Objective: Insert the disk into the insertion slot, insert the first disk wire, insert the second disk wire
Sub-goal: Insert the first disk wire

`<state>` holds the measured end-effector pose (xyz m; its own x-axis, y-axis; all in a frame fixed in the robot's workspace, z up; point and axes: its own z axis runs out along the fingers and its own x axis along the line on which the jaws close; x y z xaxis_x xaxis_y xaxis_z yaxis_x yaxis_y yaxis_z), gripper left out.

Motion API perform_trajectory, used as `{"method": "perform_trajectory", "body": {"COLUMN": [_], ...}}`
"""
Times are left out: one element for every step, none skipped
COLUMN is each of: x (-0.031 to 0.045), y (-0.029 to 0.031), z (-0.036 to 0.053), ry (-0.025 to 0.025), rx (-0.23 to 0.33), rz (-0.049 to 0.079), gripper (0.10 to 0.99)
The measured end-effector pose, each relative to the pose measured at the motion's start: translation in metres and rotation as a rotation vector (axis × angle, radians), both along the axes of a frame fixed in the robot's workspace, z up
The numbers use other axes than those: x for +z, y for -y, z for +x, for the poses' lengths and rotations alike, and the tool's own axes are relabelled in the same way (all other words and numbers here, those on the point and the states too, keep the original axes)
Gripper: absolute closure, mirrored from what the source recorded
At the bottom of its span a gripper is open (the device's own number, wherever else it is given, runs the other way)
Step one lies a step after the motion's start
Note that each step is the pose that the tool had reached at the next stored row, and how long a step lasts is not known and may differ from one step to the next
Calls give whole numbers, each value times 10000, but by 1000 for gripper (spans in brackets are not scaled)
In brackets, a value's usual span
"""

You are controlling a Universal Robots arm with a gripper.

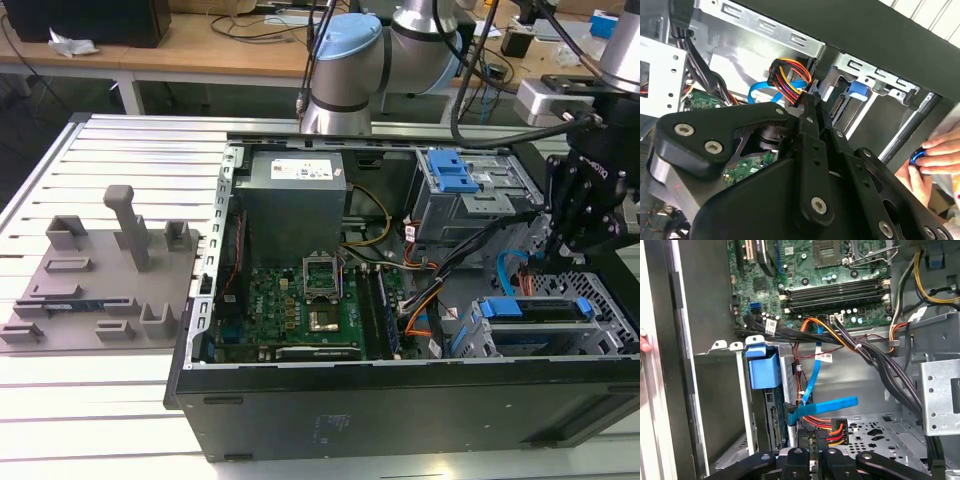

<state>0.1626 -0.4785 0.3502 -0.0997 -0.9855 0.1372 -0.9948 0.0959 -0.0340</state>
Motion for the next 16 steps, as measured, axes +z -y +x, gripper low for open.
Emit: {"method": "perform_trajectory", "body": {"x": [0, 0, 0, 0, 1, 2, 3, 2, 3, 3, 3, 3, 4, 4, 3, 3], "y": [3, 14, 26, 50, 82, 104, 119, 134, 146, 146, 146, 154, 153, 153, 154, 167], "z": [0, 0, 0, 0, 0, 0, 0, 0, -1, 1, 4, 8, 8, 8, 9, 9], "ry": [0, 0, 0, 0, 1, 3, 3, -1, -87, -136, -162, -171, -171, -170, -170, -168], "rx": [139, 209, 224, 238, 241, 244, 244, 245, 257, 273, 297, 313, 313, 314, 315, 317], "rz": [0, 4, 11, 39, 125, 264, 331, 367, 375, 376, 383, 449, 471, 492, 507, 626], "gripper": [922, 922, 922, 922, 922, 922, 922, 922, 922, 922, 922, 922, 922, 922, 922, 922]}}
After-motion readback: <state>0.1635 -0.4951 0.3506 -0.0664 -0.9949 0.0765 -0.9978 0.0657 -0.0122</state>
